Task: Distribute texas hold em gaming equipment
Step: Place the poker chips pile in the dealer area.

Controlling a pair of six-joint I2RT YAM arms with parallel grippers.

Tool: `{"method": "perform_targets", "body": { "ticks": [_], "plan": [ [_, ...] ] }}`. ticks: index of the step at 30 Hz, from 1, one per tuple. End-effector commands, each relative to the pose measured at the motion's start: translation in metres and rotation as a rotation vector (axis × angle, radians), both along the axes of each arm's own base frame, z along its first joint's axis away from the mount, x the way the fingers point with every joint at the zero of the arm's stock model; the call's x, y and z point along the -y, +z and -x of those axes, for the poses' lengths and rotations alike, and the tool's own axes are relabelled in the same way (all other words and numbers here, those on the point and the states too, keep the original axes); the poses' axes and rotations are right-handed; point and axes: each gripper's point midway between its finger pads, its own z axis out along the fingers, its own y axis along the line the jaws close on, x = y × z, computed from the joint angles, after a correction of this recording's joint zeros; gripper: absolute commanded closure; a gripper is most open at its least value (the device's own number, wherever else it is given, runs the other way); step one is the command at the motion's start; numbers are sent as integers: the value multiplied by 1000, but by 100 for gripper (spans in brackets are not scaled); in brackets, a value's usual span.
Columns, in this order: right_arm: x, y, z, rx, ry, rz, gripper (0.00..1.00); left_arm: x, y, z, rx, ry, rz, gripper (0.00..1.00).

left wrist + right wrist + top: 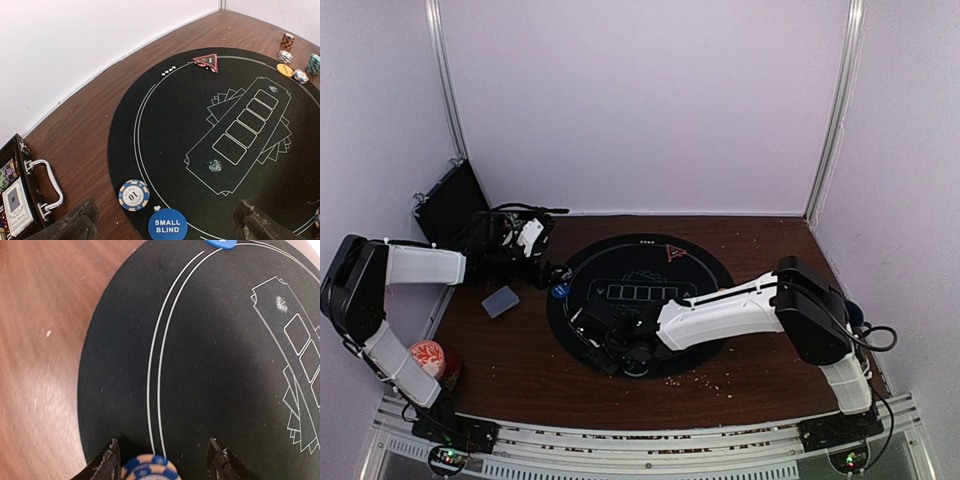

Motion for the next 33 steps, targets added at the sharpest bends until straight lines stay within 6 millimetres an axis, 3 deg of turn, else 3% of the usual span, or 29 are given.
{"method": "perform_targets", "body": {
  "ticks": [1,6,14,23,33],
  "plan": [
    [15,-22,-12,10,-101,86,41,0,10,-4,43,-4,21,2],
    [17,-27,-6,-27,-93,97,45,0,11,-4,46,-5,20,2],
    [23,-18,2,-69,-100,88,52,0,10,-4,45,-4,19,2],
    [36,-14,1,-44,-113,138,53,0,8,-5,40,-3,19,2],
    [39,-12,3,-23,-108,167,53,0,8,-5,40,-4,18,2]
  ]
}}
